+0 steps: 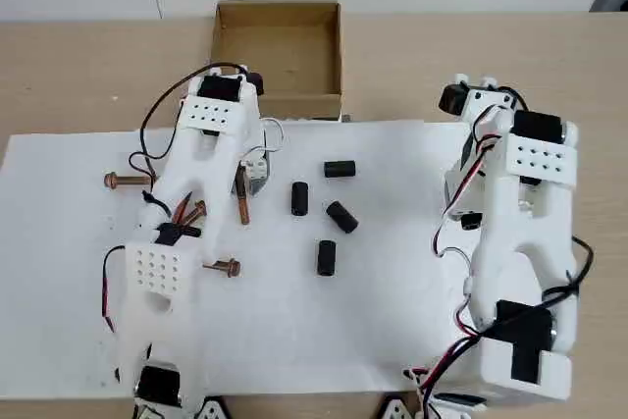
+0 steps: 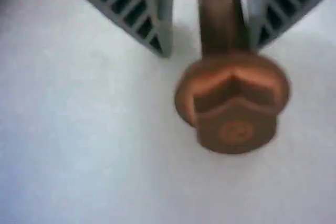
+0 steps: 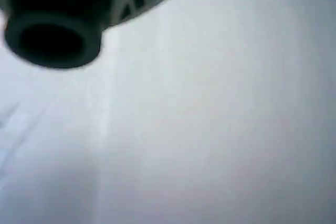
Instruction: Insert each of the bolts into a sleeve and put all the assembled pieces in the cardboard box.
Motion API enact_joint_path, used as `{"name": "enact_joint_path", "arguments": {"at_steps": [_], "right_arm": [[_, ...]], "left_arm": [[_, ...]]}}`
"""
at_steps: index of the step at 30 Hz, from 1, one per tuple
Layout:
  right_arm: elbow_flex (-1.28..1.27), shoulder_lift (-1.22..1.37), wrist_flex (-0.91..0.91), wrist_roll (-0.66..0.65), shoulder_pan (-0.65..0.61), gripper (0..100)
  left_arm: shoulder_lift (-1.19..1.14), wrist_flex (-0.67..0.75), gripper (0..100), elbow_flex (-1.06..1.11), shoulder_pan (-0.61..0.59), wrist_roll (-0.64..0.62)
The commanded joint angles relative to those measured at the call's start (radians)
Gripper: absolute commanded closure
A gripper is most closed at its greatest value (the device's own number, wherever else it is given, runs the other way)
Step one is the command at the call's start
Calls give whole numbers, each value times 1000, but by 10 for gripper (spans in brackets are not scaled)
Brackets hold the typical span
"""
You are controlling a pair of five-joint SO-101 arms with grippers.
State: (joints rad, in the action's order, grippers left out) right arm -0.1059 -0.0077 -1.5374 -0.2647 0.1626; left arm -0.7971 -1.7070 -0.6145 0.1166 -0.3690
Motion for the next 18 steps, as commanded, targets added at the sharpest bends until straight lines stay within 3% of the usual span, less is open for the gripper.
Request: {"name": "enact_joint_path", "arguments": {"at_steps": [1, 11, 18], "right_arm": [[3, -44, 15, 2, 7, 991], [9, -54, -4, 2, 1, 991], [92, -140, -168, 11, -38, 991]], "left_arm": [[-6, 40, 965, -33, -3, -3], [44, -29, 995, -108, 3, -3], [193, -46, 995, -211, 6, 17]]}}
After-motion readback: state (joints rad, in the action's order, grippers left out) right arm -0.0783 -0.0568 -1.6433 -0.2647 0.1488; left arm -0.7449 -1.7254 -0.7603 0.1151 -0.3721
